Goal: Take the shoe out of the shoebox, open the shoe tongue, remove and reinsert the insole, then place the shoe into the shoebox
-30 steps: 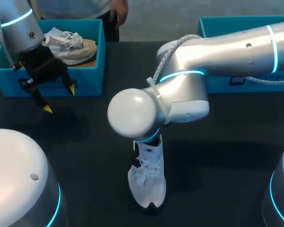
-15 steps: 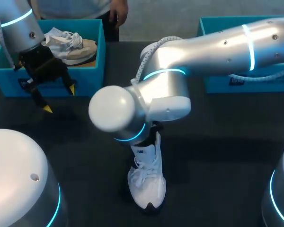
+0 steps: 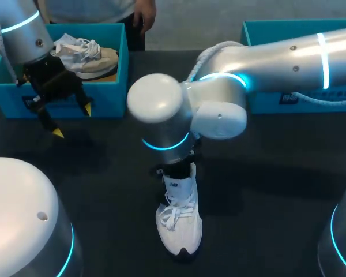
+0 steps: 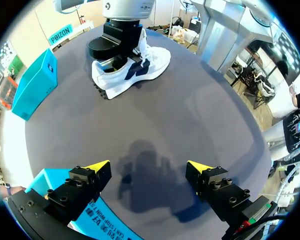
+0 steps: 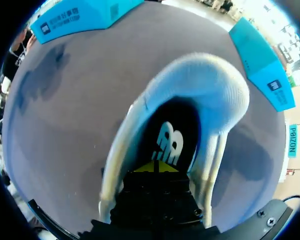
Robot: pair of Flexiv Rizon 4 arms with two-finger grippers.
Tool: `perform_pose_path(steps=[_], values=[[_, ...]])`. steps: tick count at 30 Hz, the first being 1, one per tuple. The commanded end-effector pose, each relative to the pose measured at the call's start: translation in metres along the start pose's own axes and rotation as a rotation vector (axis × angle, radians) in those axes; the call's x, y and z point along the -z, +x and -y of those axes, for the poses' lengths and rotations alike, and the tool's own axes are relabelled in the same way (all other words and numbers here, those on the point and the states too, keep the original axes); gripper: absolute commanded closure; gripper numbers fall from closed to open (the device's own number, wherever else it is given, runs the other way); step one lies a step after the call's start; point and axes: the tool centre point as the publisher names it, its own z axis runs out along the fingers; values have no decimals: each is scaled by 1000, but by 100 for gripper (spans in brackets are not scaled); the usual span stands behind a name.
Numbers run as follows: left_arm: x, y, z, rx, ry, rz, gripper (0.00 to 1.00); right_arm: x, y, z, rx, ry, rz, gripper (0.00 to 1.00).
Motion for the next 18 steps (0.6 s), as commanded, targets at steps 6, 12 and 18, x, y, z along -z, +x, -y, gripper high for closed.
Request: perform_pose_path(steps=[6,12,18], values=[[0,1,0,-1,-3,2,0,-13,-14,20,35,15,-134,100],[0,1,0,-1,-3,2,0,10,-10,12,62,-110,-106,100],[0,1,0,-1,-3,2,0,23,-3,-11,114,-196,-53,100]])
